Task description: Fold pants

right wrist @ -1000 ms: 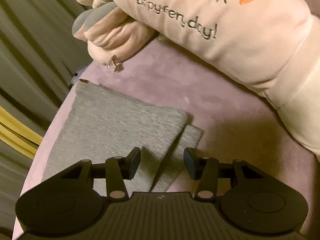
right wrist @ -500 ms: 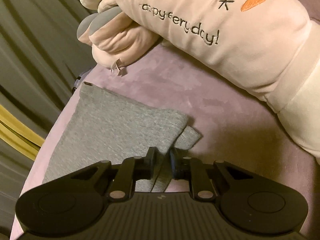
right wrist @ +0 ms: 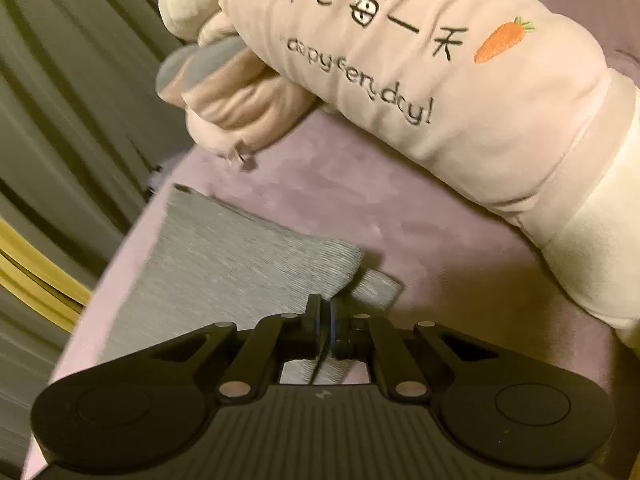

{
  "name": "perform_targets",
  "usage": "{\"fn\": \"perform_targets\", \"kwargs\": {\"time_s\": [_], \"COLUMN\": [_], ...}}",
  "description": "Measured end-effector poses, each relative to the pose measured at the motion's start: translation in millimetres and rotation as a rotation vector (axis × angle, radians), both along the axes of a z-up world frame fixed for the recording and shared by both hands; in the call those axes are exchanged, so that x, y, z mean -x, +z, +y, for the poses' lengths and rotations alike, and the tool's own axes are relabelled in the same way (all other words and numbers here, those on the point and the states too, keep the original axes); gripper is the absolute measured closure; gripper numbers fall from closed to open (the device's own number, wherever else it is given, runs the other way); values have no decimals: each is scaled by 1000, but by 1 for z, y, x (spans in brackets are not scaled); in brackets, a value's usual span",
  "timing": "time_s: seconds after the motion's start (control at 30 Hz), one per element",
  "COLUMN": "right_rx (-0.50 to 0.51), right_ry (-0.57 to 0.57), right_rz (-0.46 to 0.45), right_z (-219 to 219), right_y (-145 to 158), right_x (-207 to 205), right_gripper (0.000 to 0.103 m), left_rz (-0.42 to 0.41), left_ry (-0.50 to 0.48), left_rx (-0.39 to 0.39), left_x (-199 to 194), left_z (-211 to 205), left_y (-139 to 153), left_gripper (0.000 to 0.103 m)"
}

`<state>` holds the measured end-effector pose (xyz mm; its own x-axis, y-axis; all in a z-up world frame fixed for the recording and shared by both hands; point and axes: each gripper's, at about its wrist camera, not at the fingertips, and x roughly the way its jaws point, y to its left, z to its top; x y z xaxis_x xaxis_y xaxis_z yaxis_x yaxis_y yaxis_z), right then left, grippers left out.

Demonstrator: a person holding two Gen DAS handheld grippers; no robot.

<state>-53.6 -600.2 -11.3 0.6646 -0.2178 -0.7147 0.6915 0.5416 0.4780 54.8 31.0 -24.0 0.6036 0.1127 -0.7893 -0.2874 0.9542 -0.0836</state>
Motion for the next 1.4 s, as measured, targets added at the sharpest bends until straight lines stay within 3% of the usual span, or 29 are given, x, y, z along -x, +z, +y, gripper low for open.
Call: {"fn": "perform_targets", "kwargs": {"time_s": [0.17,0.3,0.4,0.53,0.67,0.77,0.87,1.0,1.07,1.23,1.4], "right_rx": [-89,-138,-76,61,72,84,60,60,-5,-153,-144], "right_ry": [9,-26,-5,4,-9,5,-41,-88,-82,-106,-58], "right_rz": [35,-24,-34,17,116,130,110,108,75,-35,-37], "right_z": [-10,-10,-3,8,8,8,1,-9,-17,-29,-28], "right_y": [-20,-29,-19,-1,-14,-19,-10,-4,-10,-31,-30], "right_x": [-7,-5,-5,-5,-12,-13,-3,12,17,26,12], "right_gripper": [87,83,99,100,100,100,94,70,67,36,33], "left_rz": [-5,-6,-8,-18,-15,-15,-17,-11,-11,-14,-9], "left_ry": [3,3,5,14,10,8,13,9,8,10,5], "left_rx": [13,14,17,40,32,33,41,29,26,34,20], "left_x": [0,1,1,2,3,4,4,3,3,3,1], "left_z": [2,3,4,8,7,7,8,6,5,6,4], "left_y": [0,0,1,2,2,3,3,3,3,2,2], "left_gripper": [0,0,0,0,0,0,0,0,0,0,0]}}
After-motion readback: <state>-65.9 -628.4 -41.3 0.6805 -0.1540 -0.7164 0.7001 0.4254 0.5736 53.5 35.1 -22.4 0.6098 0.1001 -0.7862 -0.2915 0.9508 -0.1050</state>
